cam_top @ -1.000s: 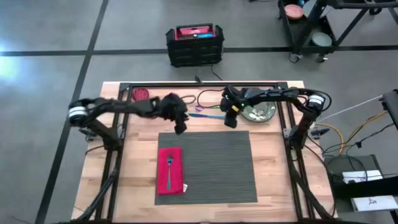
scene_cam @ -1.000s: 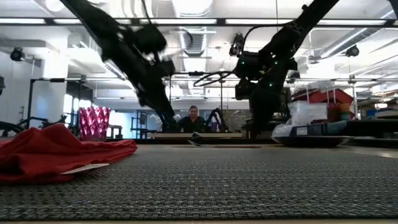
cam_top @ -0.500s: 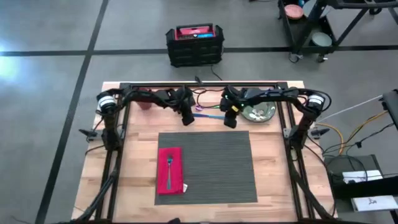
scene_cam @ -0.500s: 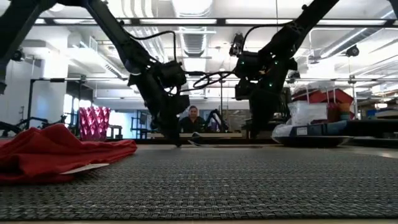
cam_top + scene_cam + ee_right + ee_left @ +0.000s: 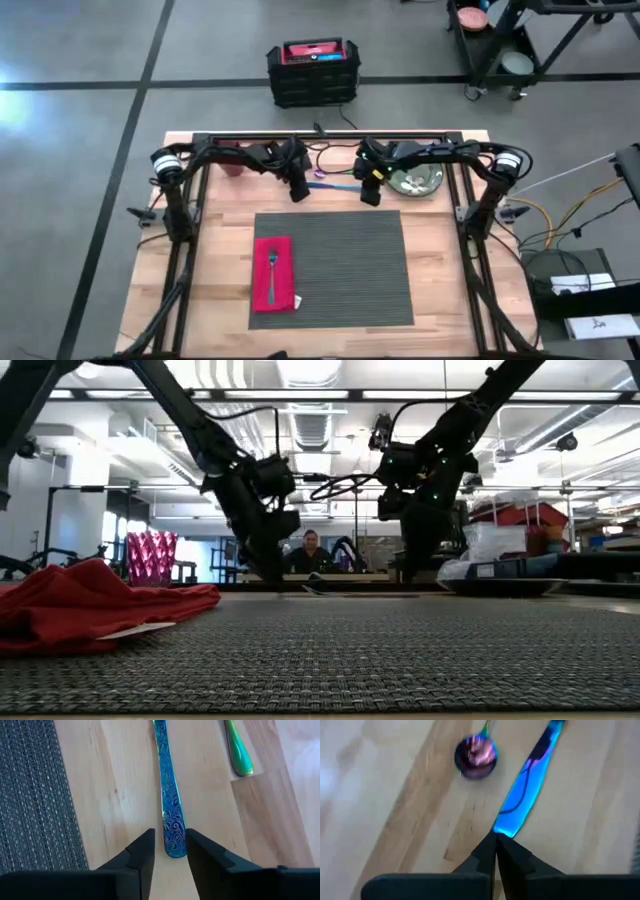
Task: Set table place
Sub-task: Put the blue knife on the right side of the table mat
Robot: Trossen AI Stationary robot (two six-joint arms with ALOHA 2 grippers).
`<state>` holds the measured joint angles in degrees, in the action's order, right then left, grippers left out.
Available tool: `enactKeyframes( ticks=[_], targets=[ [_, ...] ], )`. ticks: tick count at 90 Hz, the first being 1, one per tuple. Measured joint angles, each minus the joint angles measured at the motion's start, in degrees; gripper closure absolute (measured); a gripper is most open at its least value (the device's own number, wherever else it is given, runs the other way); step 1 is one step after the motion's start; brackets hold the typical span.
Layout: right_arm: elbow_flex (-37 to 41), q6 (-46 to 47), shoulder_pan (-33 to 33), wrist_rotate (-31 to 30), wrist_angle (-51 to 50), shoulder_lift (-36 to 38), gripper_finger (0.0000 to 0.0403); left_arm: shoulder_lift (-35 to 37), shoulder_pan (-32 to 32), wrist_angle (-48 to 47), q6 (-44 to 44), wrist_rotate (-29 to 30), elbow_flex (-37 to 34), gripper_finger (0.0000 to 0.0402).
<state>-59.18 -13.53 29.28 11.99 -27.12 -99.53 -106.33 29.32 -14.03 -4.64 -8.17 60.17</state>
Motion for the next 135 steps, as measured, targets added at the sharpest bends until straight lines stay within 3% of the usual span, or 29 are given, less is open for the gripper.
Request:
enactKeyframes(
  ticks=[20,42,81,94,119,135],
  targets=[
    [0.5,-0.6,0.0,-0.3,0.1,0.0,0.0252,-1.0,0.0,2.7,0.1,-0.8,-1.4,0.0401],
    [1.6,-3.0,0.0,-4.5,0.1,0.0,0.0216,-1.1,0.3,4.3,-0.5,-1.3,-4.3,0.0401],
    [1.4,-5.9,0.3,-3.3,5.0,-6.1,0.0204,-1.3,0.4,6.1,-0.9,-3.0,-4.5,0.0402],
    [1.6,-5.9,0.4,-3.3,5.1,-6.7,0.0232,-1.3,0.4,6.8,-1.1,-3.5,-4.5,0.0402],
    [2.2,-7.2,0.6,-3.2,5.0,-6.7,0.0363,-1.3,0.5,8.1,-1.2,-3.4,-4.5,0.0402],
    [2.3,-7.7,0.4,-2.6,4.5,-6.7,0.0367,-1.3,0.5,8.3,-1.2,-3.3,-4.5,0.0402]
  ],
)
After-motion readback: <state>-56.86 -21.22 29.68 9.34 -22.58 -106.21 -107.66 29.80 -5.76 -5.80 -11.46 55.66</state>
